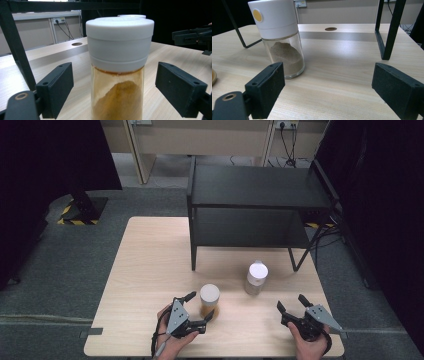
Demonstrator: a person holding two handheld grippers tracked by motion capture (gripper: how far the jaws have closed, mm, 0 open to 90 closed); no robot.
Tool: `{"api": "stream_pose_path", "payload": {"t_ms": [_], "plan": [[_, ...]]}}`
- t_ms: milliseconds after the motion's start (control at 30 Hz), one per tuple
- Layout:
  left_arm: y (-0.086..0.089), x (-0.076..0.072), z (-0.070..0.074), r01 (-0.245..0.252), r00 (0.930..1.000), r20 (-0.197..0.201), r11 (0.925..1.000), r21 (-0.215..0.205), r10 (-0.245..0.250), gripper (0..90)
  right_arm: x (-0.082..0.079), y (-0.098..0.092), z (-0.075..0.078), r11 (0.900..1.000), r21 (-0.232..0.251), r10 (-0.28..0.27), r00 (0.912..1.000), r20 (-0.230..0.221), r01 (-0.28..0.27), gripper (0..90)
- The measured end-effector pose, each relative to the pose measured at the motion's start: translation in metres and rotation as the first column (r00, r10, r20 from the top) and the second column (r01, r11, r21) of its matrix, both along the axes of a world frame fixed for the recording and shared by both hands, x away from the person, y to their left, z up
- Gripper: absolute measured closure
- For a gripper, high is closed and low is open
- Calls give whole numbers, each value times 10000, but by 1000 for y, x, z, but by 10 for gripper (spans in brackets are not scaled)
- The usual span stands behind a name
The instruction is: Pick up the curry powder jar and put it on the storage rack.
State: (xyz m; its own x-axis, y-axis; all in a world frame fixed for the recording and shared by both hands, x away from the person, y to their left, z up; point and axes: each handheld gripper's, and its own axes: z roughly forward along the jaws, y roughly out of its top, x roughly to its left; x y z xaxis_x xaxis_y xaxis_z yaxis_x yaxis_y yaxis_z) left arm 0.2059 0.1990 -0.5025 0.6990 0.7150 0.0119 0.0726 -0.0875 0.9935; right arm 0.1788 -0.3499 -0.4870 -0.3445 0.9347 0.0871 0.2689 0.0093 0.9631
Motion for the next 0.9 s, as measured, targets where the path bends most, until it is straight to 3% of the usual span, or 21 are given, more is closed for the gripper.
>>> {"api": "stream_pose_path", "payload": {"t_ms": [467,900], "plan": [[-8,13,6,238,9997,-80,9997,-91,-239,209,0,0,0,10000,-8,18,10000,10,-18,114],[-10,14,10,210,9998,52,9998,75,-210,336,0,-1,0,10000,19,23,10000,3,-23,112]]}}
